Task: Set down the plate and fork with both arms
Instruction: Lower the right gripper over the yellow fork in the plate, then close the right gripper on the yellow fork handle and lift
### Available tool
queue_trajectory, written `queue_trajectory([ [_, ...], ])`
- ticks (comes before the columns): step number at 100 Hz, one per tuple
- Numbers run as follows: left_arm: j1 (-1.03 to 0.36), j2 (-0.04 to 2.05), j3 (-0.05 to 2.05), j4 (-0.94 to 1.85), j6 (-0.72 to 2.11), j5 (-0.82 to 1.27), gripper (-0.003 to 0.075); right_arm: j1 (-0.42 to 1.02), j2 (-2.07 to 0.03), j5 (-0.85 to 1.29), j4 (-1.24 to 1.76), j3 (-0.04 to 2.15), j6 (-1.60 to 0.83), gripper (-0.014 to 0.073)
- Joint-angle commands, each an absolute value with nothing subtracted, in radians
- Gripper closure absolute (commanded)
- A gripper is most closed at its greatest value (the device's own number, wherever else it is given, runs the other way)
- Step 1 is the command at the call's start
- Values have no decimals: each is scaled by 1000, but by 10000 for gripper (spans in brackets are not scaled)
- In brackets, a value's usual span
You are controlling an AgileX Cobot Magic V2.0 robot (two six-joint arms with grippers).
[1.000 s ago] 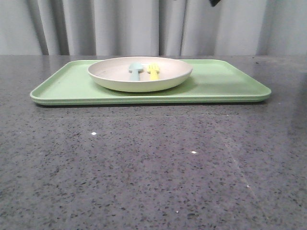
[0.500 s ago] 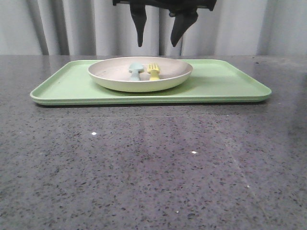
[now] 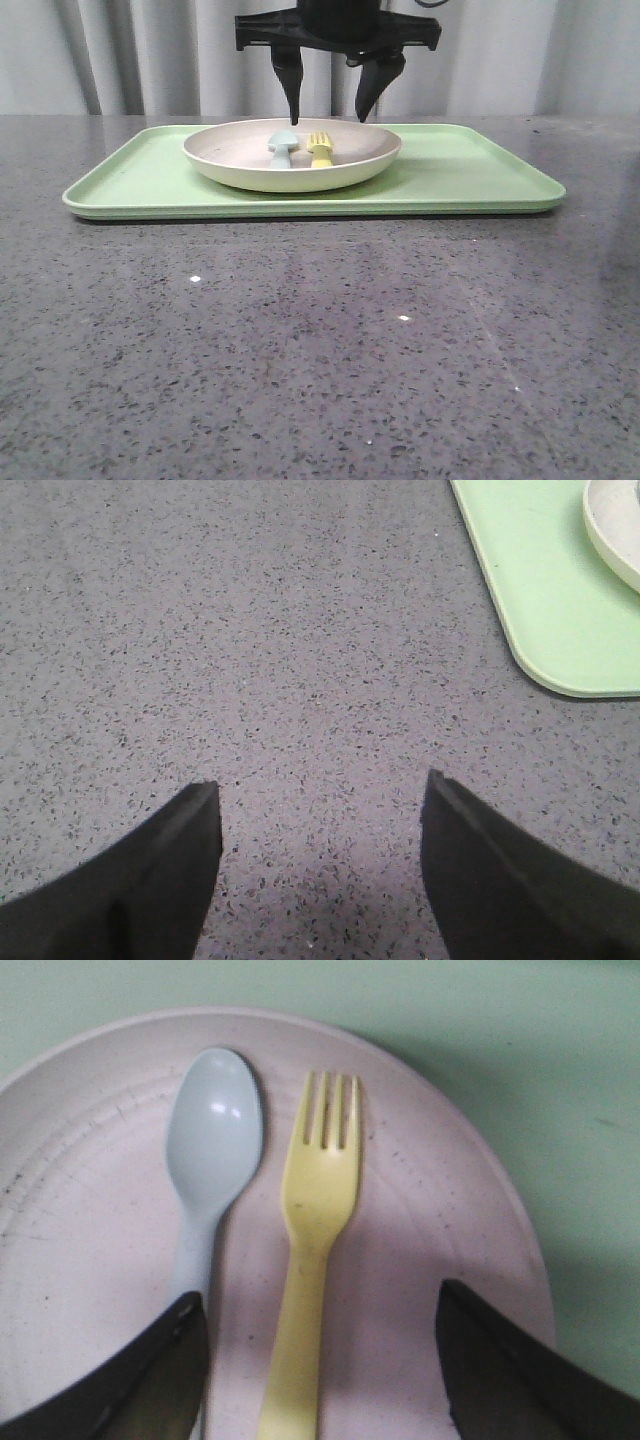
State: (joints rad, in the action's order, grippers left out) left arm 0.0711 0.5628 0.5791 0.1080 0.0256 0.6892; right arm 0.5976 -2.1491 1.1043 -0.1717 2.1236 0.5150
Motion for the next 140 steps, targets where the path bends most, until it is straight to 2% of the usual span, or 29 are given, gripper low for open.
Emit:
queue_trajectory([
  [1,72,562,608,122,19,617,291,597,-2099,1075,-202,2153,519,106],
  [79,72,562,608,122,19,617,291,597,-2153,1094,-197,2153,519,111],
  [88,72,562,608,122,19,617,291,597,-2153,1095,-197,2153,519,164],
  [110,72,562,608,122,19,617,291,597,-2153,1096,-197,2153,519,379],
  [140,72,562,608,122,19,613,291,597,-2153,1096,-197,2153,519,534],
])
